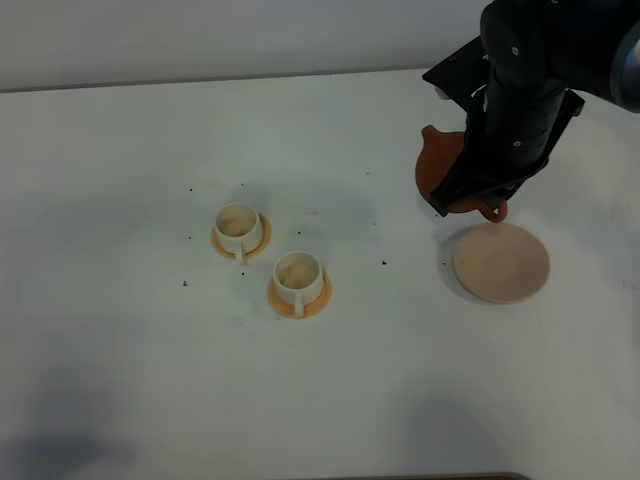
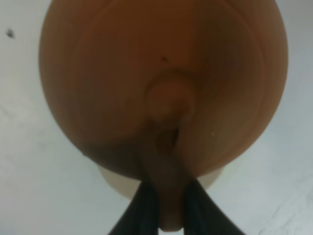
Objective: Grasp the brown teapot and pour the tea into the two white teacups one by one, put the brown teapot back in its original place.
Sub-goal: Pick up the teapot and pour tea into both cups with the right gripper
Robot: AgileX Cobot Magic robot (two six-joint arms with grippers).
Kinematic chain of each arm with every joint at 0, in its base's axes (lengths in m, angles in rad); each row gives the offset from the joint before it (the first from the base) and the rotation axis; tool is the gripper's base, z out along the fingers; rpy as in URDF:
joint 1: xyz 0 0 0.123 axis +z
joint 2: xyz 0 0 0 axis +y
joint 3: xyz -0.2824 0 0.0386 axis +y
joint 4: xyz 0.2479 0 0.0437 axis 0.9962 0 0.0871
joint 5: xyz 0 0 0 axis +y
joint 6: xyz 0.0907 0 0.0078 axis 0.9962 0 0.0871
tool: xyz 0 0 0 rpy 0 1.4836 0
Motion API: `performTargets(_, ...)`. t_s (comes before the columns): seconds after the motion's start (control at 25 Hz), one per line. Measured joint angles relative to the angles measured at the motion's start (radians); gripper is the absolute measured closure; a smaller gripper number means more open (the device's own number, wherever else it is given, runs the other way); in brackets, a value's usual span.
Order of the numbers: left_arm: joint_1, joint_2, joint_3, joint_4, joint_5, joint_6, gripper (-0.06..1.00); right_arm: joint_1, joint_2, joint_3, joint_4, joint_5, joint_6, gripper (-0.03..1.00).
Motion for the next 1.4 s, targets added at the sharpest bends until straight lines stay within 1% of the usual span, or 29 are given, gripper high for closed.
performTargets(0.12,0.0,0.0,0.0,0.0,0.0,0.0,0.69,0.026,0.044,-0.052,-0.016,0.009,-0.032,0.87)
performTargets(0.24,0.0,0.0,0.0,0.0,0.0,0.0,0.69,0.063,0.091,-0.092,-0.062,0.017,-0.064,0.87)
performTargets(0.44,0.0,0.0,0.0,0.0,0.0,0.0,0.69,0.128,0.103,-0.102,-0.15,0.026,-0.088,0.87)
performTargets(0.56,0.0,0.0,0.0,0.0,0.0,0.0,0.69,0.16,0.103,-0.102,-0.178,0.054,-0.088,0.87)
performTargets(0.76,0.0,0.0,0.0,0.0,0.0,0.0,0.69,0.214,0.103,-0.102,-0.188,0.107,-0.075,0.87)
performTargets(0.96,0.0,0.0,0.0,0.0,0.0,-0.001,0.69,0.269,0.103,-0.101,-0.218,0.11,-0.043,0.87)
performTargets(1.08,0.0,0.0,0.0,0.0,0.0,-0.001,0.69,0.304,0.098,-0.057,-0.229,0.108,-0.018,0.87)
performTargets(1.28,0.0,0.0,0.0,0.0,0.0,-0.001,0.69,0.328,0.081,0.058,-0.236,0.093,0.018,0.87)
performTargets(1.4,0.0,0.0,0.0,0.0,0.0,-0.002,0.69,0.347,0.071,0.081,-0.26,0.09,0.029,0.87)
